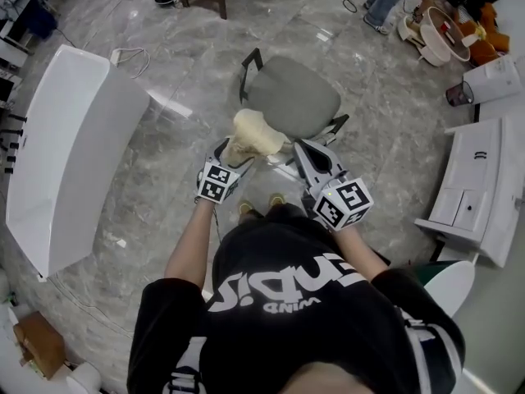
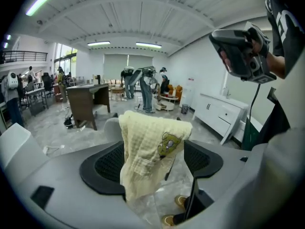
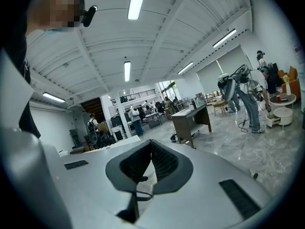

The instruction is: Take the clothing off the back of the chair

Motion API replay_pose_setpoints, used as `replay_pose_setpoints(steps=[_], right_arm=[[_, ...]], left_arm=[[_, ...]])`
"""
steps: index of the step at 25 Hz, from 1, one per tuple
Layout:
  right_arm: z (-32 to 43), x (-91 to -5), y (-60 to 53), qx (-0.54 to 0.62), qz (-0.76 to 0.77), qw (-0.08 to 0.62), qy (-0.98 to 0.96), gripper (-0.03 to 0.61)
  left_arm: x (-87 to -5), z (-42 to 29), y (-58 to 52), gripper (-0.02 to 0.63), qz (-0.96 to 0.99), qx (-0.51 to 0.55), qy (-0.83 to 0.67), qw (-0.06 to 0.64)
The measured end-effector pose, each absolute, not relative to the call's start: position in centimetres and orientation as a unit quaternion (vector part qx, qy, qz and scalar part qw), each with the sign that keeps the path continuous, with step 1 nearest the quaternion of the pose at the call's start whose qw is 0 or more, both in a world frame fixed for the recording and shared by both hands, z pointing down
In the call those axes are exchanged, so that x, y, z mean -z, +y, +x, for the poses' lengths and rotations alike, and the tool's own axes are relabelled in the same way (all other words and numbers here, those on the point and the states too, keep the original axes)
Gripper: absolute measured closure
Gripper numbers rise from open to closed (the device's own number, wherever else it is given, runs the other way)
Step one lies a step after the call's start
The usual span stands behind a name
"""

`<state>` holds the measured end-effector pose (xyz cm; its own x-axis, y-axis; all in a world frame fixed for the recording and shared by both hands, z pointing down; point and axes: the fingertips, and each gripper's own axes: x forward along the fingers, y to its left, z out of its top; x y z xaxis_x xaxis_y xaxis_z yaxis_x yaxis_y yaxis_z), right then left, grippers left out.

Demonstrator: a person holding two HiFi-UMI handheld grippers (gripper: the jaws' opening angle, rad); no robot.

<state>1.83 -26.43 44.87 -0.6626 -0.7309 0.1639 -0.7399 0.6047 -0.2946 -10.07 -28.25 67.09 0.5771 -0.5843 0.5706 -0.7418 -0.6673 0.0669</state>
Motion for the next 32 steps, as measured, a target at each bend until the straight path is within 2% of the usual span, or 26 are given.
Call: replay_pose_setpoints(steps=[12, 22, 24, 27, 32], right_arm=[[3.3, -46.4, -26.2, -0.188, 0.433, 0.033, -0.881, 0.565], [5.2, -46.9, -26.0, -0.189, 0.458, 0.046, -0.867, 0.565], [5.4, -46.9, -25.9, -0.19, 0.461, 0.046, -0.866, 0.565], [5.5, -47.0, -25.9, -0.191, 0.461, 0.049, -0.865, 0.565], [5.1, -47.2, -25.9, -0.192, 0.456, 0.05, -0.868, 0.565]], left_arm=[[-73.9, -8.6, -30.2, 0.227, 0.871, -0.329, -0.329, 0.16], [-75.5, -7.8, -31.2, 0.229, 0.867, -0.328, -0.335, 0.167], [-75.5, -7.8, -31.1, 0.264, 0.867, -0.326, -0.335, 0.172], [-75.3, -8.1, -31.1, 0.363, 0.866, -0.322, -0.341, 0.175], [-75.2, -8.3, -30.8, 0.485, 0.865, -0.321, -0.34, 0.182]])
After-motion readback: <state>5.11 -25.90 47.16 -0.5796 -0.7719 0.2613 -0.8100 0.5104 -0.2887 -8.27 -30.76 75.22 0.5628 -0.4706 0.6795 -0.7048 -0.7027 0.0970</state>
